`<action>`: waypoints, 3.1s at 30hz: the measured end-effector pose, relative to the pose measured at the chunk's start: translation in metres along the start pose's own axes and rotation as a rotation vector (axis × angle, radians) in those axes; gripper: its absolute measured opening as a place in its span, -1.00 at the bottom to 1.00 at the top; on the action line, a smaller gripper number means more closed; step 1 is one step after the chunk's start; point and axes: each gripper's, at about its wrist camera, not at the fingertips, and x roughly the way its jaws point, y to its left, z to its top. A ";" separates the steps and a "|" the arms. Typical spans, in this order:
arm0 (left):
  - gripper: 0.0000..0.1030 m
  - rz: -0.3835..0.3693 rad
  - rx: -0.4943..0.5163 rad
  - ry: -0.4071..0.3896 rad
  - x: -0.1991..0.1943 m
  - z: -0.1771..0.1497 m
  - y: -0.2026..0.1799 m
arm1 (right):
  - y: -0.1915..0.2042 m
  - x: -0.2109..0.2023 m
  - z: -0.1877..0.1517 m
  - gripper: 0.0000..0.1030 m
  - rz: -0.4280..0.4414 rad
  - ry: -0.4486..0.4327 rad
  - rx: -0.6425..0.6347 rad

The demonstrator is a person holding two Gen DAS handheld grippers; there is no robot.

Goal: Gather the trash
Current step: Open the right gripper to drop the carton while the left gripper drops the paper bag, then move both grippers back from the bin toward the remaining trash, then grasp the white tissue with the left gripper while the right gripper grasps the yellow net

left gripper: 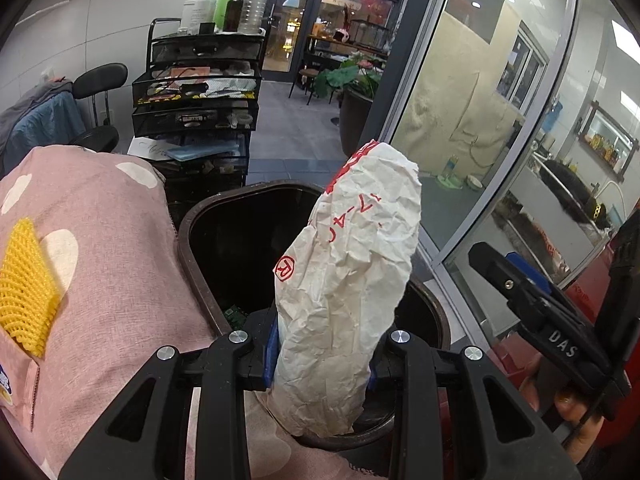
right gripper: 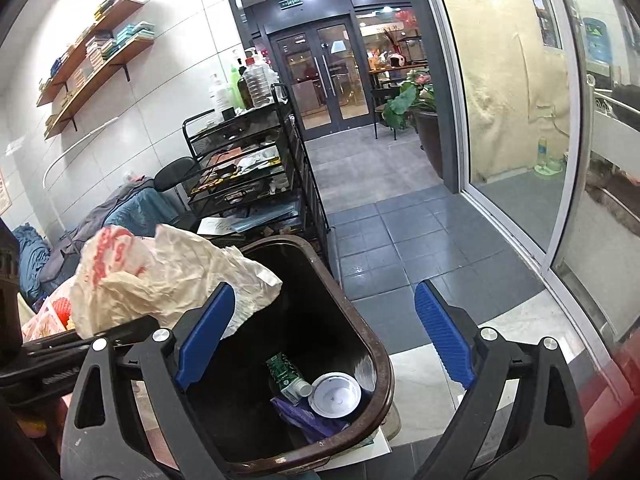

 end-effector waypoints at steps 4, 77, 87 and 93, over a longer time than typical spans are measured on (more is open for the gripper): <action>-0.35 0.002 0.014 0.025 0.005 -0.001 -0.004 | -0.001 -0.001 0.001 0.76 -0.004 -0.002 0.001; 0.74 0.522 -0.320 -0.197 -0.203 -0.128 0.212 | 0.241 0.010 -0.045 0.89 0.615 0.274 -0.463; 0.36 0.520 -0.214 -0.020 -0.165 -0.107 0.237 | 0.283 0.042 -0.055 0.84 0.590 0.321 -0.596; 0.04 0.468 -0.229 0.082 -0.141 -0.101 0.258 | 0.300 0.078 -0.047 0.62 0.551 0.390 -0.591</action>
